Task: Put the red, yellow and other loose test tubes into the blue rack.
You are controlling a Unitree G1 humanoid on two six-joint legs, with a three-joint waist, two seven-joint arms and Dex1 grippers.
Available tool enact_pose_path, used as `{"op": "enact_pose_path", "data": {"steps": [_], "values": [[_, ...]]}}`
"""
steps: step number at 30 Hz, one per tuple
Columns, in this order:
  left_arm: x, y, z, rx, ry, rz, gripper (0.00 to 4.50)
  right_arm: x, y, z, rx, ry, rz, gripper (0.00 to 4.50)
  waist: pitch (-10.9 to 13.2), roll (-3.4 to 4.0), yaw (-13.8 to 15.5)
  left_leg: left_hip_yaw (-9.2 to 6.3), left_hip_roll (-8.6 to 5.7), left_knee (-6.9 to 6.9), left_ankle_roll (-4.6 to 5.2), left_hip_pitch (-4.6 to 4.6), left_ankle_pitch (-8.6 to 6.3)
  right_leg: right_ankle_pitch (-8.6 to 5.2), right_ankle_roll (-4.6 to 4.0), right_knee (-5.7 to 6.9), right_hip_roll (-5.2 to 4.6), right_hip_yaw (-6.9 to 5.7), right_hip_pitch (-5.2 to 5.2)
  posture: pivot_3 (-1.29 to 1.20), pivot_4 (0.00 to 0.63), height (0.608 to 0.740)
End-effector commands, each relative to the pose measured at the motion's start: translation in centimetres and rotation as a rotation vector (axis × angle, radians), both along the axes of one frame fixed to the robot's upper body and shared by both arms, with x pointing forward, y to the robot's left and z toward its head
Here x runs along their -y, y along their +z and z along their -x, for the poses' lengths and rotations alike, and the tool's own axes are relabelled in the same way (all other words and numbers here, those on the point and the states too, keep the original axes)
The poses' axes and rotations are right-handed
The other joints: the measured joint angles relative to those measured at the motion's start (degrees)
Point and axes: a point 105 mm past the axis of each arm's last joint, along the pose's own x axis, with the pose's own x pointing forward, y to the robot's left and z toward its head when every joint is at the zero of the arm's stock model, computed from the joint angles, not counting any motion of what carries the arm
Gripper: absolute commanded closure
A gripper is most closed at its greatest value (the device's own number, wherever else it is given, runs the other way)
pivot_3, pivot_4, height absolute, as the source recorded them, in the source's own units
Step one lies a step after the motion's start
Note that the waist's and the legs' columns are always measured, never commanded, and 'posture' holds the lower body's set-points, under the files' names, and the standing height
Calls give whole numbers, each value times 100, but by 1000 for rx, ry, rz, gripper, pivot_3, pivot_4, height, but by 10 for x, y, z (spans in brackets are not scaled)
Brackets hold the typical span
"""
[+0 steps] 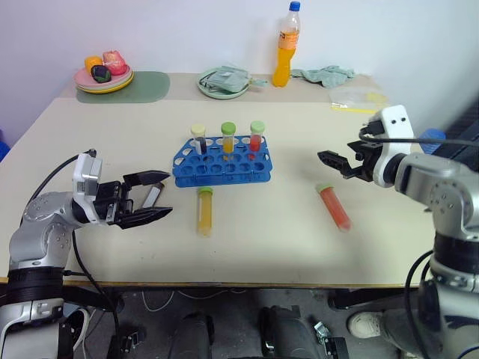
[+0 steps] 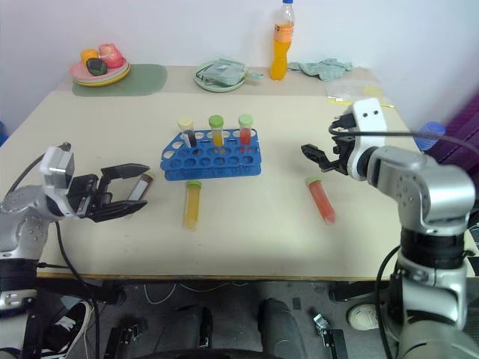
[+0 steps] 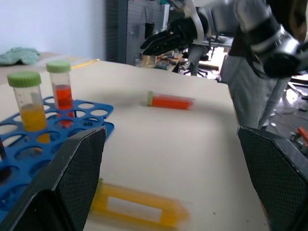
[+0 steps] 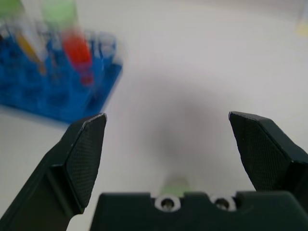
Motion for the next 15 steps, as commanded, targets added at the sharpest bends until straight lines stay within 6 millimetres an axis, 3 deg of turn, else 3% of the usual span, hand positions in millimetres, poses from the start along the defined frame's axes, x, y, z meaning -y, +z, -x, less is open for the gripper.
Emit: {"op": "enact_pose_path", "data": {"steps": [1, 10, 15], "values": [[8, 14, 9, 54, -18, 15, 20, 0, -24, 8, -202, -8, 16, 0, 0, 0, 4, 0, -1, 0, 0, -2, 0, 0, 0, -3, 0, -1, 0, 0, 150, 740], [27, 11, 23, 29, -19, 57, 20, 11, -55, 0, -338, -123, 147, 0, 1, 3, -27, 3, -5, 1, 0, -3, 0, 1, 2, -4, -2, 2, -1, 0, 150, 740], [33, 10, 29, 25, -5, 64, 20, 19, -69, 1, -423, -151, 137, 0, 1, 2, -24, 0, -4, 1, 0, -3, 0, 1, 2, -5, 1, 2, -1, 0, 150, 740]]}}
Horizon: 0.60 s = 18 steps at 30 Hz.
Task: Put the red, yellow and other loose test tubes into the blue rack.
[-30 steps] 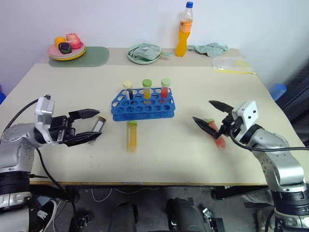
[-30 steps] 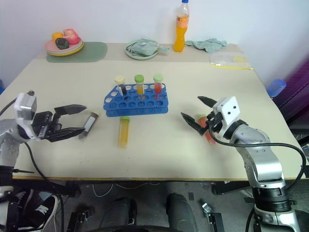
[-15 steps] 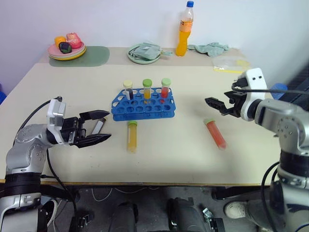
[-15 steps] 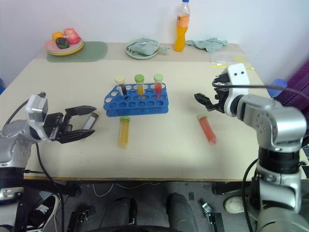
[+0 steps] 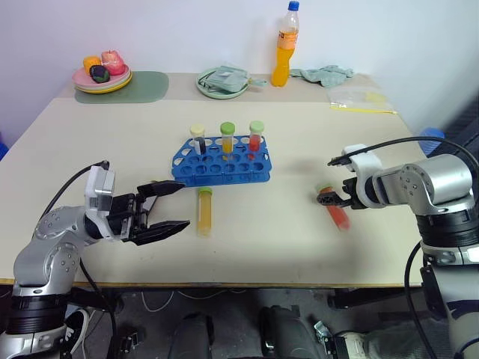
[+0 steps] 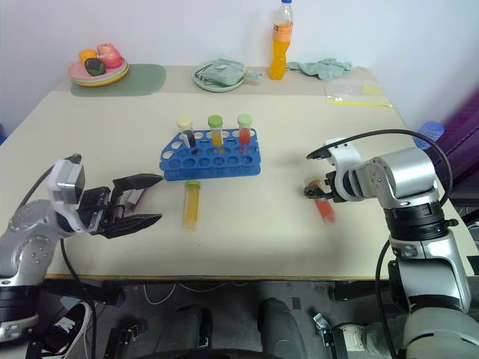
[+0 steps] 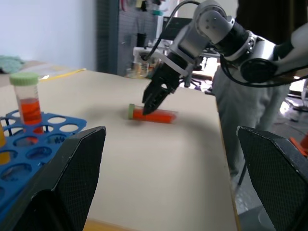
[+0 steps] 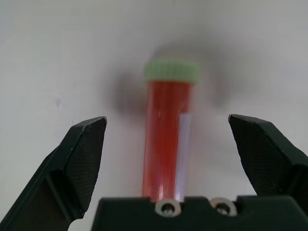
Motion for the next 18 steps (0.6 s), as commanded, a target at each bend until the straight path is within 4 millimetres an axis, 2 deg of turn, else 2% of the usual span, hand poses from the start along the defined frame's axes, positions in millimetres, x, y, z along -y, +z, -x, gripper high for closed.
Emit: {"op": "enact_pose_path", "data": {"steps": [1, 7, 9, 11, 15, 18], "values": [[6, 9, 7, 35, -8, 16, 20, 6, 2, -2, -34, -20, -6, 0, 0, 1, 0, 0, 0, 0, 0, 0, 0, 0, 0, 0, 0, 0, 0, 0, 150, 740], [7, 11, 12, 28, 16, 22, 20, 1, -8, -4, -90, -40, -40, 0, 0, 0, 0, -1, 1, 0, 0, 0, 0, 0, 0, -2, 3, 1, 0, 0, 150, 740], [5, 11, 15, 25, 22, 18, 0, 3, -14, -2, -111, -50, -41, 537, -2, -2, -3, -1, 1, 0, 0, 0, 0, 0, 0, -3, 3, 1, 0, 0, 150, 740], [2, 11, 15, 22, 31, 10, 0, 2, -16, -2, -110, -51, -29, 1298, -2, -2, -1, -1, 1, 0, 0, -1, 0, 0, 0, -4, 3, 1, 0, 0, 150, 740], [1, 12, 13, 22, 37, 5, 0, -5, -7, -9, -61, -50, -57, 3281, -3, -3, -22, -1, 3, 0, 0, 1, 0, -1, -1, -5, 6, 1, 1, 0, 150, 740], [1, 13, 10, 26, 36, 2, 0, -22, 15, -19, 74, 5, -141, 3281, -2, -1, -33, -1, 6, -1, 0, 2, 0, 0, -1, -5, 11, 1, 0, 0, 150, 740]]}}
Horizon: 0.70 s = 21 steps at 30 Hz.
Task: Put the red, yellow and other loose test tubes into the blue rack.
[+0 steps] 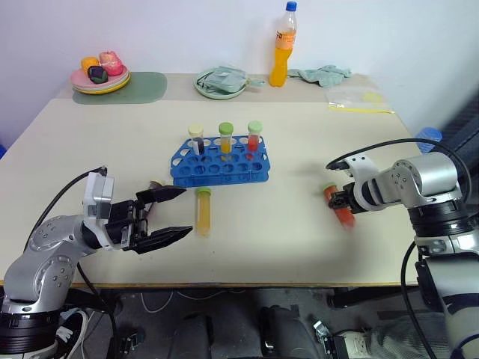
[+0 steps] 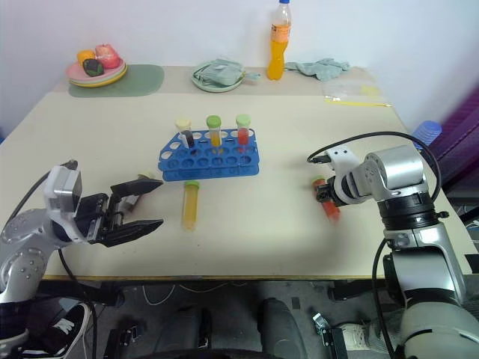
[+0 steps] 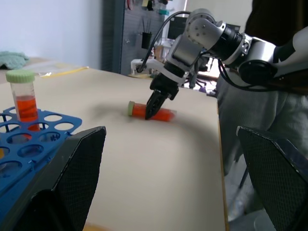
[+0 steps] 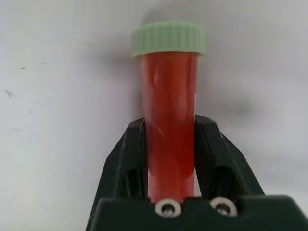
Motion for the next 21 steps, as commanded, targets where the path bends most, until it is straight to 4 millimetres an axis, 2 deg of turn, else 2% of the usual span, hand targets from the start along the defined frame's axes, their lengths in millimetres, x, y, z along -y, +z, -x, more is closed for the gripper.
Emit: {"op": "enact_pose_path", "data": {"steps": [1, 3, 6, 8, 11, 13, 15, 16, 19, 21], "values": [[-2, 11, -3, 46, 3, -6, 0, -27, 37, -14, 212, 82, -136, 3281, 3, 6, -7, 0, 1, 0, 0, 0, 0, 0, 0, 0, 1, 0, 0, 0, 150, 740], [-3, 12, -5, 49, 1, -6, 0, -39, 61, -20, 393, 115, -251, 3281, 5, 8, 19, 0, 1, -1, 0, -1, 0, 1, 1, 3, 4, 2, -4, 0, 150, 740], [-4, 14, -8, 53, -3, -7, 0, -40, 99, -21, 724, 113, -318, 3281, 4, 7, 74, -5, 3, -7, 0, -5, 0, 10, 19, 1, 8, 0, -6, 0, 150, 740], [-5, 14, -10, 57, -7, -12, 0, -43, 122, -12, 951, 108, -349, 3281, 4, 6, 100, -7, 2, -10, 0, -10, -1, 10, 20, -8, 6, -4, -3, 0, 150, 740], [-5, 16, -15, 64, -16, -13, 0, -52, 142, 5, 1174, 73, -485, 3281, 4, 7, 58, -3, 1, -12, 1, -13, -1, 11, 21, -25, 4, -3, 0, 0, 150, 740], [-5, 17, -19, 67, -22, -15, 0, -69, 140, 13, 1254, 113, -503, 3281, 3, 10, 40, -3, 1, -11, 1, -10, -1, 11, 20, -30, 4, -3, 5, 0, 150, 740], [-5, 19, -23, 69, -30, -15, 0, -96, 130, 20, 1367, 292, -317, 3281, 3, 12, 14, -4, 3, -11, 1, -6, -1, 10, 19, -30, 8, -3, 6, 0, 150, 740], [-4, 20, -25, 70, -30, -9, 0, -106, 121, 20, 1379, 309, -333, 3281, 4, 13, 4, -4, 2, -12, 1, -5, -1, 8, 15, -31, 8, -3, 6, 0, 150, 740], [-6, 20, -30, 75, -33, -14, 0, -117, 109, 10, 1426, 212, -410, 3281, 5, 14, -37, -4, 5, -12, 1, -1, 0, 2, 4, -26, 13, -2, 6, 0, 150, 740], [-9, 21, -32, 73, -31, -13, 0, -133, 103, 9, 1474, 281, -384, 3281, 4, 13, -55, -4, 4, -10, -2, -1, 1, 2, 4, -18, 12, 1, 5, 0, 150, 740]]}}
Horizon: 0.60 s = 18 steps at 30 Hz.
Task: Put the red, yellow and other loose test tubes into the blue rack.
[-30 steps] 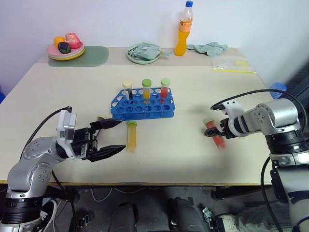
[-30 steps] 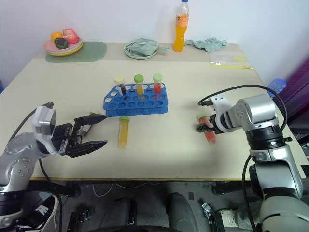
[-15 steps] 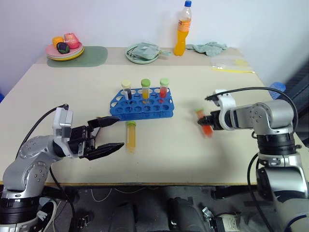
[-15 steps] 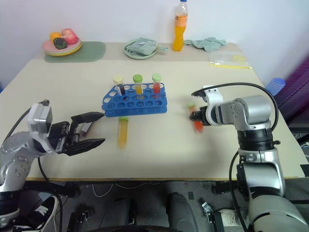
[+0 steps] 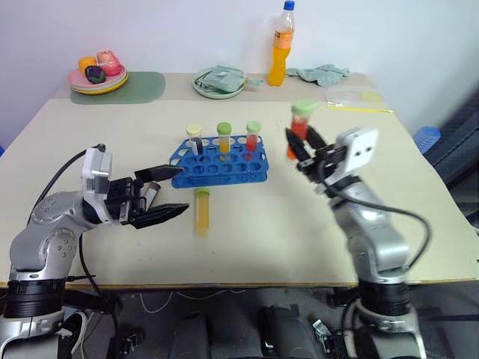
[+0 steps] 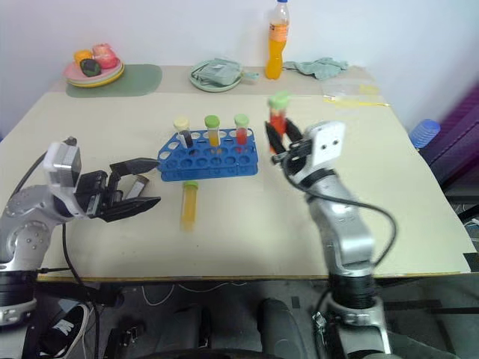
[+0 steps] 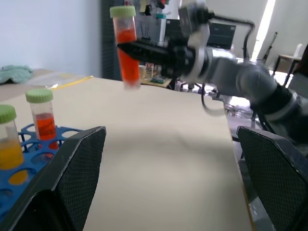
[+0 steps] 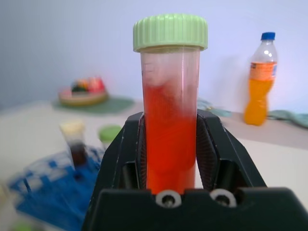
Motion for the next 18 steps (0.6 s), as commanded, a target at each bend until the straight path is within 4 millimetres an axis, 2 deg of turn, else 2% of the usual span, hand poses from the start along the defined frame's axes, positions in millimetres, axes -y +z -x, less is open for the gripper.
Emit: {"op": "enact_pose_path", "data": {"steps": [1, 5, 11, 18], "values": [[-6, 5, -1, 32, 3, -10, 0, -16, 10, -1, 172, 4, 12, 3281, -1, -2, -15, 0, 0, 0, 0, -1, 0, 0, 0, -1, 0, 0, 0, 0, 150, 740], [-4, 7, 7, 35, 3, -21, 0, -40, -2, -16, 200, 24, -15, 3281, 1, -1, -73, 1, 0, 1, -2, 0, 1, 0, 0, 3, -3, 0, 0, 0, 150, 740], [-2, 12, 12, 34, 20, -36, 0, -57, -24, -31, 194, 28, 41, 3281, 1, -1, -74, 0, 0, 1, -5, 6, 3, 0, 0, 27, -8, 0, -1, 0, 150, 740], [-2, 13, 15, 23, 39, -42, 0, -59, -34, -45, 186, 16, 88, 3281, 2, 0, -83, 1, 0, 1, -9, 9, 5, 0, 0, 32, -9, 0, -1, 0, 150, 740]]}}
